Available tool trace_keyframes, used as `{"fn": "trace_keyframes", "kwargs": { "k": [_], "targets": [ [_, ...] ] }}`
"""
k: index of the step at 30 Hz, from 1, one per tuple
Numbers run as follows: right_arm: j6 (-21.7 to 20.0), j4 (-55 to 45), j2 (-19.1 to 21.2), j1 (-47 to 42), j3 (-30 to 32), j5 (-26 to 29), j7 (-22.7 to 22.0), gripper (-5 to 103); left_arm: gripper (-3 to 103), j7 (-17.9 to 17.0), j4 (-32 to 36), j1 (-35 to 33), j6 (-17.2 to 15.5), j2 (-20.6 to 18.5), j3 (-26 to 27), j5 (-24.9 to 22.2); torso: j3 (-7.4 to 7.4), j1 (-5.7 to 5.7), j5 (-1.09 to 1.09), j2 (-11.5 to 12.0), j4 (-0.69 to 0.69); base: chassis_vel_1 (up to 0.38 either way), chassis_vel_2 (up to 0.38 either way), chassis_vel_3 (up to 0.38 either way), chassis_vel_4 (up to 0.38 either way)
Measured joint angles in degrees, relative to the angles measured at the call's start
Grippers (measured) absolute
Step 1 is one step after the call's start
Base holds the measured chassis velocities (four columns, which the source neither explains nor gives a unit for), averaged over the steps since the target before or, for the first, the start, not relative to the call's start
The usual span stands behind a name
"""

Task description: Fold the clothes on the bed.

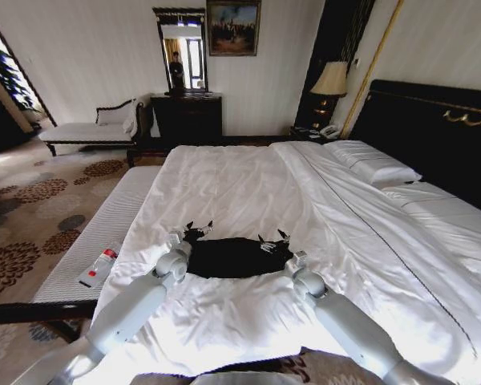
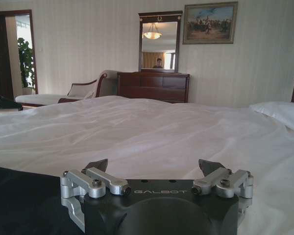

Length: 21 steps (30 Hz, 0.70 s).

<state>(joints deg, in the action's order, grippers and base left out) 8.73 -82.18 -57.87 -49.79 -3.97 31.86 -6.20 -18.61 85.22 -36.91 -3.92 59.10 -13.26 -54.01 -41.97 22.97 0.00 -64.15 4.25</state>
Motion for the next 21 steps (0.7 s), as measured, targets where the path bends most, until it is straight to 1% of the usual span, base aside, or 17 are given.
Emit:
{"fn": "trace_keyframes", "kwargs": {
  "k": [5, 7, 9, 11, 14, 16, 20, 21],
  "targets": [
    [0.1, 1.4, -1.1, 0.9, -1.4, -0.4, 0.0, 100, 100, 0.4, -1.3, 1.1, 0.1, 0.2, -2.6, 0.1, 0.0, 0.0, 0.01, 0.0, 0.0, 0.0, 0.0, 0.0, 0.0],
    [0.4, 2.1, -1.7, 0.8, -2.3, -1.2, 0.0, 100, 100, 1.0, -0.6, 0.0, 0.2, -0.4, -3.7, 0.7, 0.01, -0.02, 0.0, 0.0, 0.0, 0.0, 0.0, 0.0, 0.0],
    [0.7, 2.2, -1.8, -0.1, -2.6, -1.8, 0.1, 100, 100, 1.5, 0.9, -2.2, 0.3, -1.4, -3.8, 1.6, 0.02, -0.03, 0.0, 0.0, 0.0, 0.0, 0.0, 0.0, 0.0],
    [0.8, 2.2, -1.8, -0.3, -2.6, -1.9, 0.1, 100, 100, 1.7, 1.2, -2.7, 0.4, -1.7, -3.7, 1.7, 0.02, -0.04, -0.01, 0.0, 0.0, 0.0, 0.0, 0.0, 0.0],
    [1.3, 1.3, -1.4, -2.6, -2.7, -3.2, 0.3, 100, 100, 3.2, 3.1, -7.6, 1.1, -3.7, -1.4, 2.5, 0.02, -0.03, 0.0, 0.0, 0.01, 0.0, 0.0, 0.0, 0.0],
    [1.3, 1.0, -1.4, -3.1, -2.6, -3.4, 0.3, 100, 100, 3.4, 3.3, -8.6, 1.3, -3.9, -0.7, 2.6, 0.02, -0.03, 0.0, 0.0, 0.0, 0.0, 0.0, 0.0, 0.0],
    [1.8, -0.3, -0.8, -6.0, -2.1, -4.8, 0.3, 100, 100, 4.9, 5.3, -15.8, 2.1, -5.5, 4.9, 4.1, 0.02, -0.04, 0.0, 0.0, 0.0, 0.0, 0.0, 0.0, 0.0],
    [1.8, -0.3, -0.8, -6.0, -2.1, -4.8, 0.3, 100, 100, 4.9, 5.3, -15.8, 2.1, -5.5, 4.9, 4.1, 0.02, -0.04, 0.0, 0.0, 0.0, 0.0, 0.0, 0.0, 0.0]
  ]
}}
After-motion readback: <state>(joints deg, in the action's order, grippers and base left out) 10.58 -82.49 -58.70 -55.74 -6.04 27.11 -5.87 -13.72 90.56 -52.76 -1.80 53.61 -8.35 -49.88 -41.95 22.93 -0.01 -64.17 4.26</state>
